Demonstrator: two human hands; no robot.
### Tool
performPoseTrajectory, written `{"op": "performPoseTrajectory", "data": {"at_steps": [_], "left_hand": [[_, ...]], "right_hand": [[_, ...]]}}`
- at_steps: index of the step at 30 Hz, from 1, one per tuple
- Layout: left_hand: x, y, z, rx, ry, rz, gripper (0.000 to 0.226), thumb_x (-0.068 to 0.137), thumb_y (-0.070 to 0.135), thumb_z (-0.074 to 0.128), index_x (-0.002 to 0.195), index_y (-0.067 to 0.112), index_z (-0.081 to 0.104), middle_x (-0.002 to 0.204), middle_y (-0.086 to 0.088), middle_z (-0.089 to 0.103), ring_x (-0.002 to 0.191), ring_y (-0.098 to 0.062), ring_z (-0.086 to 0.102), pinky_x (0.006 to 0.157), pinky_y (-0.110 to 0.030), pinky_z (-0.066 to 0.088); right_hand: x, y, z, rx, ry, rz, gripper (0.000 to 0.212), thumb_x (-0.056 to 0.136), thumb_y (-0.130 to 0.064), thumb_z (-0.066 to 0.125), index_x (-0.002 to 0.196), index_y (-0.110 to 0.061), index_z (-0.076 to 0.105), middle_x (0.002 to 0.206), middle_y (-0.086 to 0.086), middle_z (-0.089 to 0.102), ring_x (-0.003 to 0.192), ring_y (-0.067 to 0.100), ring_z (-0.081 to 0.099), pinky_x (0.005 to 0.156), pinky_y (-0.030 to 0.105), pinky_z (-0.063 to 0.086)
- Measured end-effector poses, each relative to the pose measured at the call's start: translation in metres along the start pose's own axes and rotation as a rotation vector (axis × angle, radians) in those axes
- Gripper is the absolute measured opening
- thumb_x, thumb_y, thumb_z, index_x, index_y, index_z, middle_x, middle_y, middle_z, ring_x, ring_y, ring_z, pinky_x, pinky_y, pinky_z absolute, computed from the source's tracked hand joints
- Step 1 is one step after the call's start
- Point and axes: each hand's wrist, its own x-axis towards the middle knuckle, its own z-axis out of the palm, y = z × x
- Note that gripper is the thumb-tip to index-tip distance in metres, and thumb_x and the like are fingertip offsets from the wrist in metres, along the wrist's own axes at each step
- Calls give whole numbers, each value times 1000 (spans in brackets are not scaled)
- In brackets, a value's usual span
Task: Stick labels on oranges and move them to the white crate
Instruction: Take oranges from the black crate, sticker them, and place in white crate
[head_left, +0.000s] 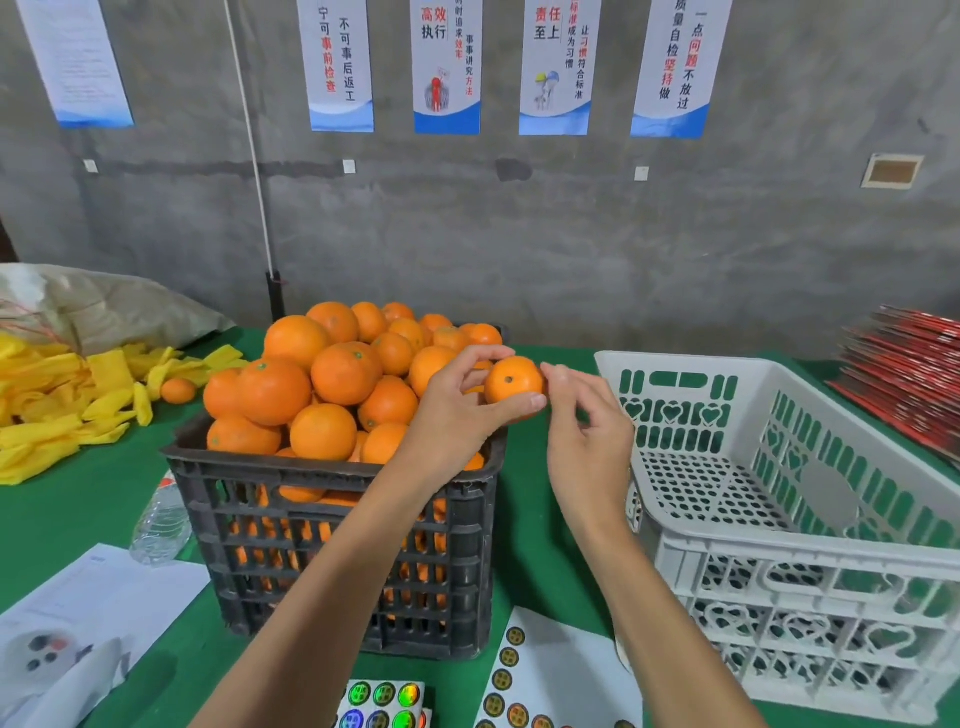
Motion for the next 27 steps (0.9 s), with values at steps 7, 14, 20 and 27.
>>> {"op": "performPoseTrajectory", "data": {"at_steps": [7, 14, 20, 27], "left_hand": [[11, 2, 16, 384, -212, 52, 90, 82, -2, 78, 156, 21, 32, 149, -9, 51, 135, -17, 53, 112, -39, 45], [41, 25, -22, 1319, -135, -124, 73, 86, 45, 76, 150, 31, 44, 161, -7, 32, 146, -35, 30, 117, -52, 30], [40, 21, -30, 1198, -50, -101, 40, 100, 26, 63, 139, 21, 58, 149, -13, 45, 134, -35, 45, 112, -43, 35], [21, 28, -21, 712, 179, 292, 42, 97, 30, 70, 136, 18, 61, 135, -3, 60, 128, -15, 51, 105, -22, 38]], "right_hand": [[30, -18, -21, -506, -134, 38, 59, 81, -53, 78, 128, -20, 66, 111, 1, 73, 99, 17, 66, 80, 24, 43], [60, 12, -94, -1105, -176, 91, 36, 96, -17, 66, 129, -10, 53, 130, 16, 59, 107, 40, 62, 84, 46, 48], [37, 28, -99, -1259, -231, 180, 48, 98, -2, 54, 145, -10, 49, 160, 15, 35, 120, 38, 60, 93, 46, 50], [-32, 32, -60, -1067, -729, -534, 14, 85, -6, 70, 98, -11, 74, 108, 5, 69, 104, 27, 62, 92, 44, 51]]}}
